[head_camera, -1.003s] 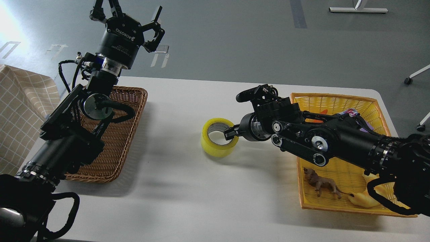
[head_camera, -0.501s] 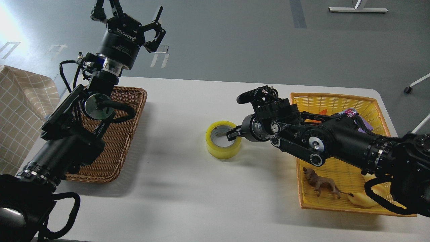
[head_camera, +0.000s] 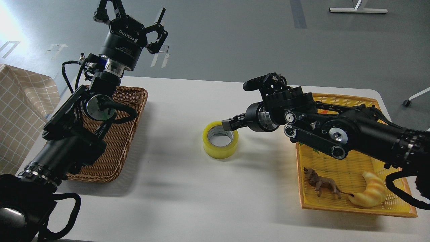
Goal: Place and transfer tape with both arms
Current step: 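Set the tape roll on the table, release, and raise the right gripper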
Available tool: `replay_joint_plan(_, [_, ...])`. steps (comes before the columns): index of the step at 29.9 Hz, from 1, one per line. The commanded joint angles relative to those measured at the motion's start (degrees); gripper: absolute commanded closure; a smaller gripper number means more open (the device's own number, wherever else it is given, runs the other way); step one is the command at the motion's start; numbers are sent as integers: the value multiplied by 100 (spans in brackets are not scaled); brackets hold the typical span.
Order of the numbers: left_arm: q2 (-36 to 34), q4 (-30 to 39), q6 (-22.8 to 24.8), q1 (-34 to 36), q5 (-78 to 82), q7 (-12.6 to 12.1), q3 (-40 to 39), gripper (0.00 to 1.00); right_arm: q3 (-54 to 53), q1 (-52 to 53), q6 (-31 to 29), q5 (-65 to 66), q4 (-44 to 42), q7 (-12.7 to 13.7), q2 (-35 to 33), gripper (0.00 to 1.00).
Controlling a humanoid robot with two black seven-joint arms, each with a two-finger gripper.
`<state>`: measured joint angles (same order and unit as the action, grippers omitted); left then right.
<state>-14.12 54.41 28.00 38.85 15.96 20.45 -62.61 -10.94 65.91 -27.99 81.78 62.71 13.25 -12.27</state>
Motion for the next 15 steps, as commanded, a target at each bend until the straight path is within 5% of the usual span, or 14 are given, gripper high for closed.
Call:
replay_joint_plan(1, [6, -1, 0, 43, 48, -14, 20, 2, -425, -96, -1, -13, 600, -6, -783, 8])
replay_joint_plan(10, [-3, -10, 0, 368, 74, -50, 511, 2, -2005, -833, -1, -628, 1305, -6, -2252, 3])
replay_joint_plan(15, [-56, -19, 0, 474, 232, -41, 776, 2, -3395, -1492, -1, -646, 1358, -15, -2350, 3])
